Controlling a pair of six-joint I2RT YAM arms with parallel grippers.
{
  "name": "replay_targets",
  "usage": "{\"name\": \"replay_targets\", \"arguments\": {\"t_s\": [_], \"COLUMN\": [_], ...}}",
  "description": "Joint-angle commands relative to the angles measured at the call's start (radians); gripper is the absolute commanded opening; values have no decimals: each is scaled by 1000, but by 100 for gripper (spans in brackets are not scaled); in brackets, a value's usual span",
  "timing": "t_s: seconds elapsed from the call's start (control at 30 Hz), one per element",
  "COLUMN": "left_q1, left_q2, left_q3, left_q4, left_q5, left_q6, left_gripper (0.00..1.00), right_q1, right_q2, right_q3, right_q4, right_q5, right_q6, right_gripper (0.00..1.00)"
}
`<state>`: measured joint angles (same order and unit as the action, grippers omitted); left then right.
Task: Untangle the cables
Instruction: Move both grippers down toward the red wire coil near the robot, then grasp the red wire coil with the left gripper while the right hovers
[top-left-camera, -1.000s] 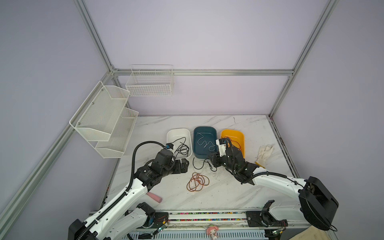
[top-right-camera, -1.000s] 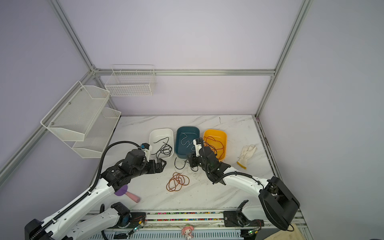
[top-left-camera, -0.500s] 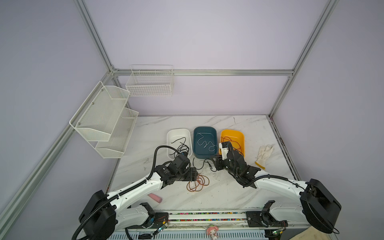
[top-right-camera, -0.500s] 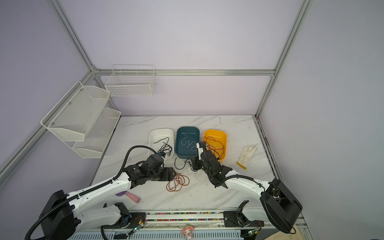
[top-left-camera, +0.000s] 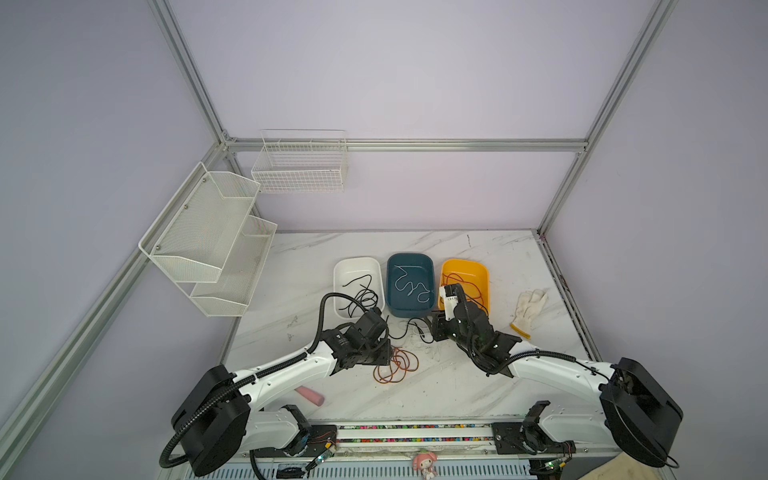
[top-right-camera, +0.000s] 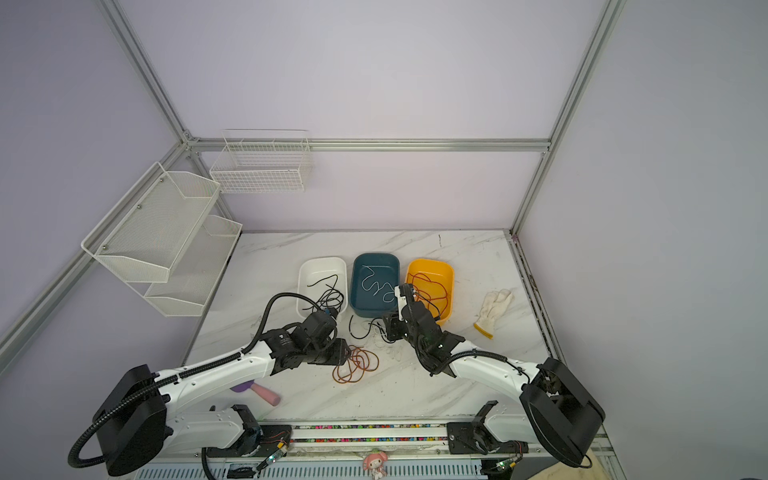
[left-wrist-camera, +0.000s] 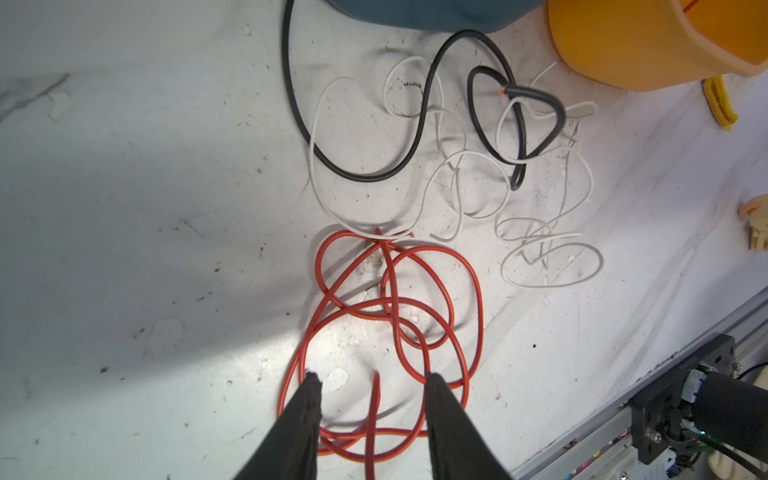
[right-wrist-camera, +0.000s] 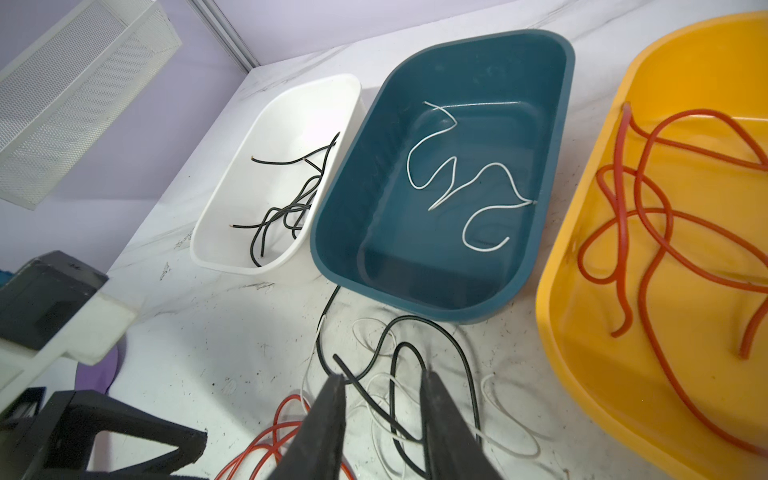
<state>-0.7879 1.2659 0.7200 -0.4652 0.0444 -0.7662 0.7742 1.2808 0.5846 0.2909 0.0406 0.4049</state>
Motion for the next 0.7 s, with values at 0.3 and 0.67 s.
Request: {"name": "replay_targets", "arguments": {"t_s": [0.3, 0.67], "left_q1": [-4, -5], "left_q2": [6, -61], "left_q3": [-12, 34], "left_q4": [27, -29], "left_q5": [-6, -30], "left_q6": [25, 48], "left_gripper": [16, 0], "right_q1": [3, 3], "right_q2": [-19, -29], "right_q3": [-15, -6], "right_q4": [-15, -45], "right_q5": [8, 40], "right_q6": [-7, 8], "right_gripper": [36, 52]}}
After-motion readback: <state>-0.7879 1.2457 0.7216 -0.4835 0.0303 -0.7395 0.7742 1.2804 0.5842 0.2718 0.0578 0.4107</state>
